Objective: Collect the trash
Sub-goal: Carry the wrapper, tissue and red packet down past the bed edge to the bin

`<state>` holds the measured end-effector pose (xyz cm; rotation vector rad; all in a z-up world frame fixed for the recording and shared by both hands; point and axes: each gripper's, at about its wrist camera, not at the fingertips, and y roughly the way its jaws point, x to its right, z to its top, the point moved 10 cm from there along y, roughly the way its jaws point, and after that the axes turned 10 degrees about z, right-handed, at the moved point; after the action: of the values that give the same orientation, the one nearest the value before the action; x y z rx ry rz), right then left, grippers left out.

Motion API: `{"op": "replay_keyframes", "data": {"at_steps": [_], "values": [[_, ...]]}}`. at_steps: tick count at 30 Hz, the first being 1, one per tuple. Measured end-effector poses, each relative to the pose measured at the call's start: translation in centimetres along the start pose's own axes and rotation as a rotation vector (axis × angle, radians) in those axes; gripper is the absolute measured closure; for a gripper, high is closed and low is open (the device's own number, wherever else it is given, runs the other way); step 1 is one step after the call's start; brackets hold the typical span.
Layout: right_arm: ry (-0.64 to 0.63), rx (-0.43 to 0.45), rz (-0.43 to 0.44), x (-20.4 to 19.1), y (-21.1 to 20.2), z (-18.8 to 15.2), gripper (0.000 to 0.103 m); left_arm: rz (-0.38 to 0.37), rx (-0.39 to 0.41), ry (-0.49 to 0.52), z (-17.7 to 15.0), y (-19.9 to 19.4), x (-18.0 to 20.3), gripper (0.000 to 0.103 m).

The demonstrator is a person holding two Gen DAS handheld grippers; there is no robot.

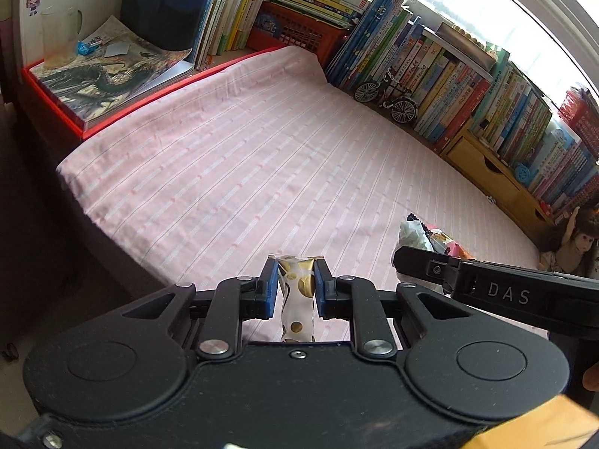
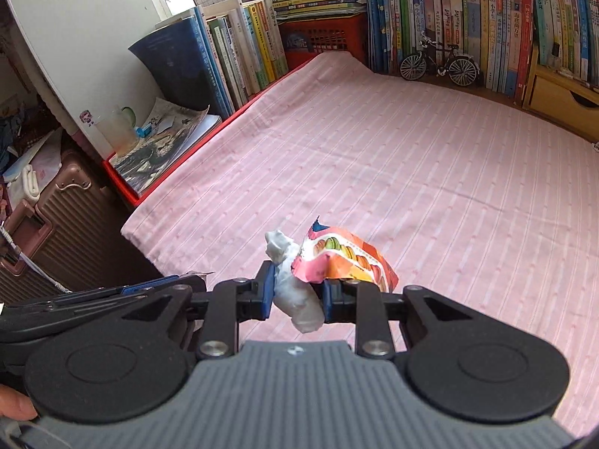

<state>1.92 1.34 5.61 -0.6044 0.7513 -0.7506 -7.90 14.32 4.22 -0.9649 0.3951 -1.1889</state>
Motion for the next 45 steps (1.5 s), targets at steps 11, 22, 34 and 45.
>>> {"op": "replay_keyframes", "data": {"at_steps": [11, 22, 34, 45], "values": [[0.019, -0.080, 0.020, -4.0, 0.4, -7.2, 0.073, 0.025, -0.093, 0.006, -6.4, -0.8, -3.8, 0.084], [0.046, -0.164, 0.076, -5.0, 2.6, -11.7, 0.072, 0.092, -0.173, -0.022, -10.5, 0.6, -6.5, 0.084], [0.163, -0.174, 0.020, -3.7, 4.9, -17.3, 0.072, 0.062, -0.316, 0.132, -15.6, 6.4, -8.8, 0.084], [0.317, -0.204, -0.086, -2.2, 8.9, -23.0, 0.071, -0.004, -0.465, 0.268, -20.8, 12.6, -8.7, 0.084]]}}
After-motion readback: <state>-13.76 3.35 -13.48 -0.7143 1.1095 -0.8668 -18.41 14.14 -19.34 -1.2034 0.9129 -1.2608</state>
